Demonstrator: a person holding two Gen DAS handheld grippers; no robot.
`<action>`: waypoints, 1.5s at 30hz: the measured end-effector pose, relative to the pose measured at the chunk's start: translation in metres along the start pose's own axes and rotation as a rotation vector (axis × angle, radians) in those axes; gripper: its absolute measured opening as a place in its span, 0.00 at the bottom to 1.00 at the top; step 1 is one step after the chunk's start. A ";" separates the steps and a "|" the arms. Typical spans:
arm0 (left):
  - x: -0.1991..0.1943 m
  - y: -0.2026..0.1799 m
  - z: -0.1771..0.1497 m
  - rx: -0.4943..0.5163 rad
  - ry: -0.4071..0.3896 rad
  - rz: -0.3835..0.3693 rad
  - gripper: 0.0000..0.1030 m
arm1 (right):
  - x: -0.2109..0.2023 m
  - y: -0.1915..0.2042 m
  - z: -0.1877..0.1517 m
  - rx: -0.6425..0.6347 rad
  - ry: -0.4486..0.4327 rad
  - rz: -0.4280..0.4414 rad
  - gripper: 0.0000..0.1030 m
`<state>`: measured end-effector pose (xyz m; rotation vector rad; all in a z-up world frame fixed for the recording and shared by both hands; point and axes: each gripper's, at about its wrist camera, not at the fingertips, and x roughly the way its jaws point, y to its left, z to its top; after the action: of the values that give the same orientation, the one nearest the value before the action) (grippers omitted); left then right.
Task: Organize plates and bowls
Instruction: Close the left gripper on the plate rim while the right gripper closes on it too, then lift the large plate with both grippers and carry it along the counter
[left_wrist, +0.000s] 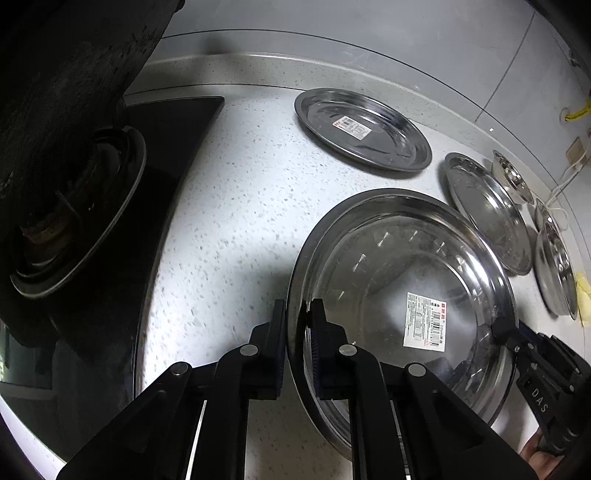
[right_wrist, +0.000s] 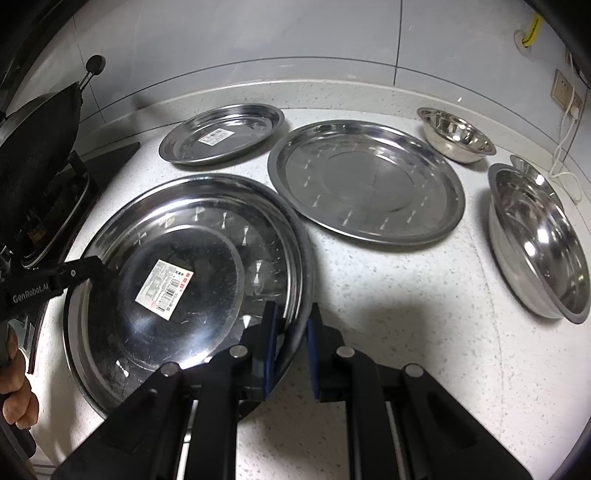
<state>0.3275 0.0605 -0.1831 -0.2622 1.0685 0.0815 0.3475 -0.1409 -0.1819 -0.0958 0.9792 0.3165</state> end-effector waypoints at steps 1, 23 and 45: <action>-0.002 -0.001 -0.001 0.003 -0.003 0.002 0.08 | -0.002 0.000 -0.001 -0.001 -0.003 -0.002 0.13; -0.134 -0.007 -0.057 -0.024 -0.115 0.033 0.08 | -0.128 0.009 -0.038 -0.005 -0.110 0.119 0.13; -0.120 0.025 -0.045 0.080 -0.078 -0.091 0.08 | -0.135 0.049 -0.043 0.081 -0.102 -0.006 0.13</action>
<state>0.2262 0.0806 -0.1028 -0.2337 0.9790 -0.0323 0.2280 -0.1339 -0.0908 -0.0083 0.8898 0.2735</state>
